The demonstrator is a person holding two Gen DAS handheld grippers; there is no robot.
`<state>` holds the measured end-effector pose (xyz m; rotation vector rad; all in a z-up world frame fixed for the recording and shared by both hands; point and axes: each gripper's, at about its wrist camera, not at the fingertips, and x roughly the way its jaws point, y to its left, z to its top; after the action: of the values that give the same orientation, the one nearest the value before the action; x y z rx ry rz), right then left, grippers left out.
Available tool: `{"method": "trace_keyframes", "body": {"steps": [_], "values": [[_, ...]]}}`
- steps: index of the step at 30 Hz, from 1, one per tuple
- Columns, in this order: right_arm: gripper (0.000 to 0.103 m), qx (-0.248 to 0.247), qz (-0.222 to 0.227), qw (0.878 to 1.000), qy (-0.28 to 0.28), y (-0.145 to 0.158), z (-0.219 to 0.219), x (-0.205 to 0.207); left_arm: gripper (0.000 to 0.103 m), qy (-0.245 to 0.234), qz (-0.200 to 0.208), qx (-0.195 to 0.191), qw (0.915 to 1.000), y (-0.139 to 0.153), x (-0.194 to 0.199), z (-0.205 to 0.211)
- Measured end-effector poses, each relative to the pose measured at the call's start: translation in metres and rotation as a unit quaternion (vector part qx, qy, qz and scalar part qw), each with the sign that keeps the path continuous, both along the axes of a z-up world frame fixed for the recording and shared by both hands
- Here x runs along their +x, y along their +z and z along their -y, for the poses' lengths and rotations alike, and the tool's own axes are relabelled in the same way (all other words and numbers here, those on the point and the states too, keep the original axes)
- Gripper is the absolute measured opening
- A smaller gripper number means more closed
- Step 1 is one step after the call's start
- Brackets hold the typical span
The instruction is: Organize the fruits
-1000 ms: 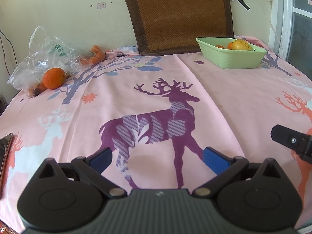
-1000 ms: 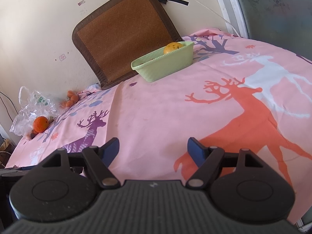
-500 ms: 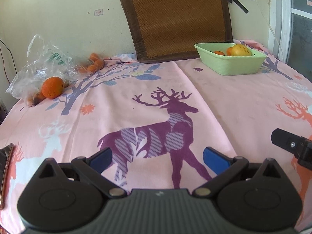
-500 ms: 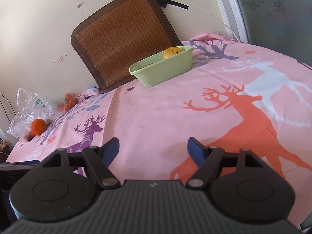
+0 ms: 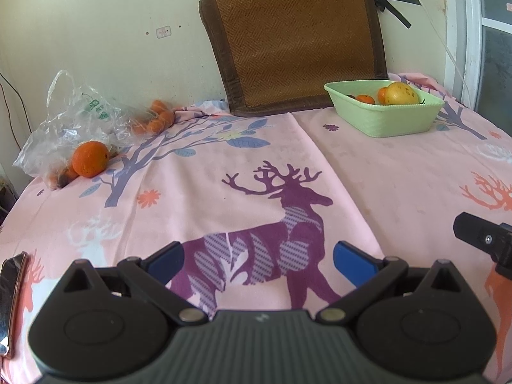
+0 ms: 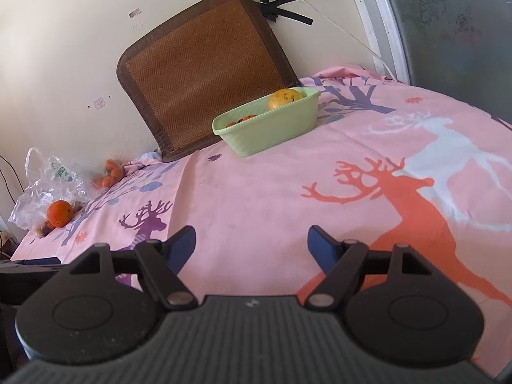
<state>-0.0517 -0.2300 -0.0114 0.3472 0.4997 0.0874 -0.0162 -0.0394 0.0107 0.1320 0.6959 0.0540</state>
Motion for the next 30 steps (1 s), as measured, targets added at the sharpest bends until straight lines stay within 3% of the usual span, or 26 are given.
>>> {"method": "trace_keyframes", "body": {"steps": [30], "values": [[0.079, -0.003, 0.007, 1.0, -0.002, 0.004, -0.0001, 0.0072, 0.103, 0.004, 0.016, 0.021, 0.9996, 0.0089, 0.007, 0.004]]}}
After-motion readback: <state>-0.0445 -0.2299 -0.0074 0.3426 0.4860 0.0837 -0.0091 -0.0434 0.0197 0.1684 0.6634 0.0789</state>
